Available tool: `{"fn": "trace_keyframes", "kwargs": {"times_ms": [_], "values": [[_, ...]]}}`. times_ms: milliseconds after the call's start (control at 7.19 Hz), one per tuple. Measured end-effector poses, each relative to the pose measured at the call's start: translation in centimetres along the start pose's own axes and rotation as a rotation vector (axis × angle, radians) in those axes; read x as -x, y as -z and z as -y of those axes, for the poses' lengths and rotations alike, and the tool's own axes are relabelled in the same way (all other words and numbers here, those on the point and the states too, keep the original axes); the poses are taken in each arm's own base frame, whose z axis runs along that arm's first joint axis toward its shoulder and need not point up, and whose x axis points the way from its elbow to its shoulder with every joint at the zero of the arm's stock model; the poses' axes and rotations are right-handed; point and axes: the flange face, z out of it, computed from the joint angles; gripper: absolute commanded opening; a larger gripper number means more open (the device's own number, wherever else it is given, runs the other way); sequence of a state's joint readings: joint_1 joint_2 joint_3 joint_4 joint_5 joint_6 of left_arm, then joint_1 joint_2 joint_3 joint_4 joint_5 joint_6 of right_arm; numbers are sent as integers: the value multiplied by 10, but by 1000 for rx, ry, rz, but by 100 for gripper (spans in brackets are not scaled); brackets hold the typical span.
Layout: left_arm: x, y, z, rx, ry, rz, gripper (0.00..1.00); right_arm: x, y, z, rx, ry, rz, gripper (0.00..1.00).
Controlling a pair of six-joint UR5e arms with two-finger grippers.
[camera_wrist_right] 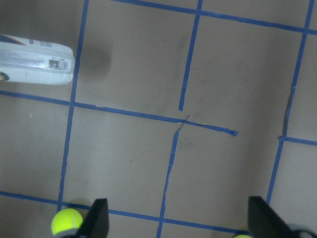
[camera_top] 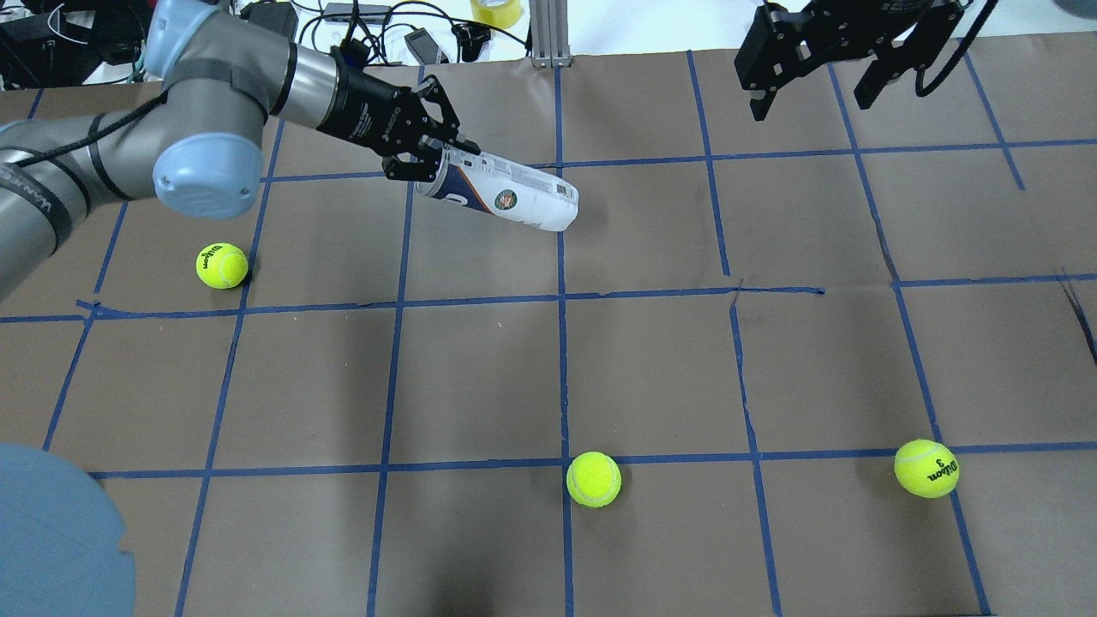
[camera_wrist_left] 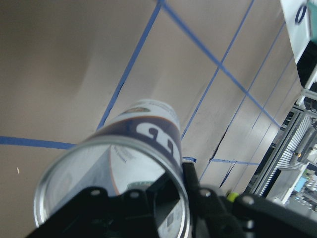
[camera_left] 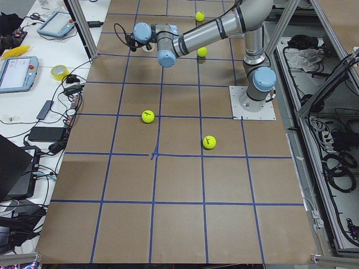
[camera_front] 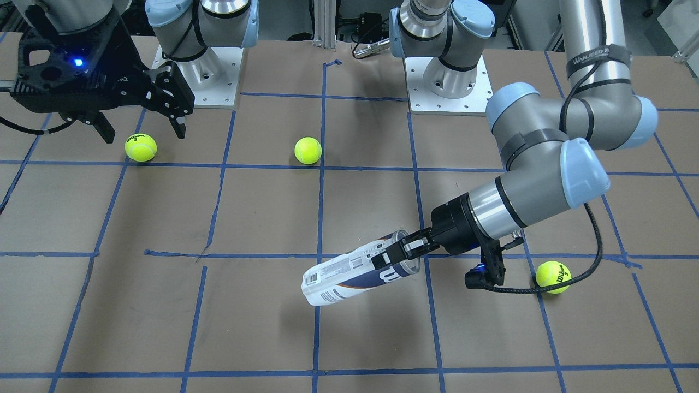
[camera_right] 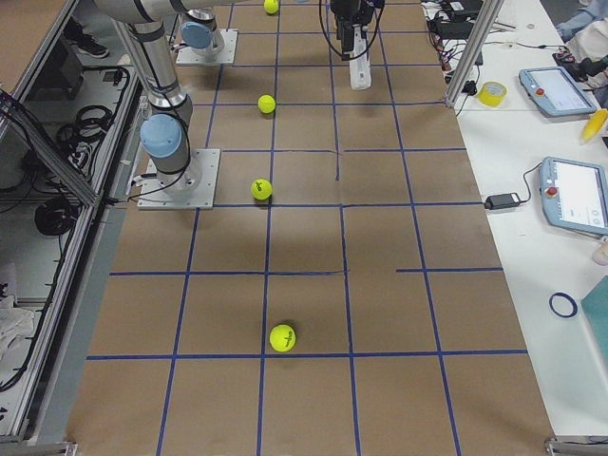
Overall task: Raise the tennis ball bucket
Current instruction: 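Rotate the can upright with the left gripper and lower it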
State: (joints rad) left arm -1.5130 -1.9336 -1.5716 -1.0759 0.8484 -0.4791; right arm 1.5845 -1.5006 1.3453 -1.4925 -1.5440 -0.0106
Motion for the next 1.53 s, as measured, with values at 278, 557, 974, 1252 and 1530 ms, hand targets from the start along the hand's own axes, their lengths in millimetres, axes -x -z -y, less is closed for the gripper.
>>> {"fn": "trace_keyframes", "kwargs": {"times_ms": [278, 557, 974, 1252, 1530], "values": [[-41, 29, 1, -99, -240, 258, 0, 0, 1, -3, -1, -78, -3, 100], [-56, 48, 1, -77, -504, 517, 0, -1, -1, -4, 2, -89, -4, 100], [-68, 3, -13, 0, -698, 684, 0, -1, -2, -4, 6, -90, -7, 100], [-63, -22, -7, 42, -766, 695, 0, -1, -3, -4, 7, -87, -10, 100], [-59, -44, 0, 53, -789, 693, 0, -1, -3, -5, 8, -86, -11, 100]]}}
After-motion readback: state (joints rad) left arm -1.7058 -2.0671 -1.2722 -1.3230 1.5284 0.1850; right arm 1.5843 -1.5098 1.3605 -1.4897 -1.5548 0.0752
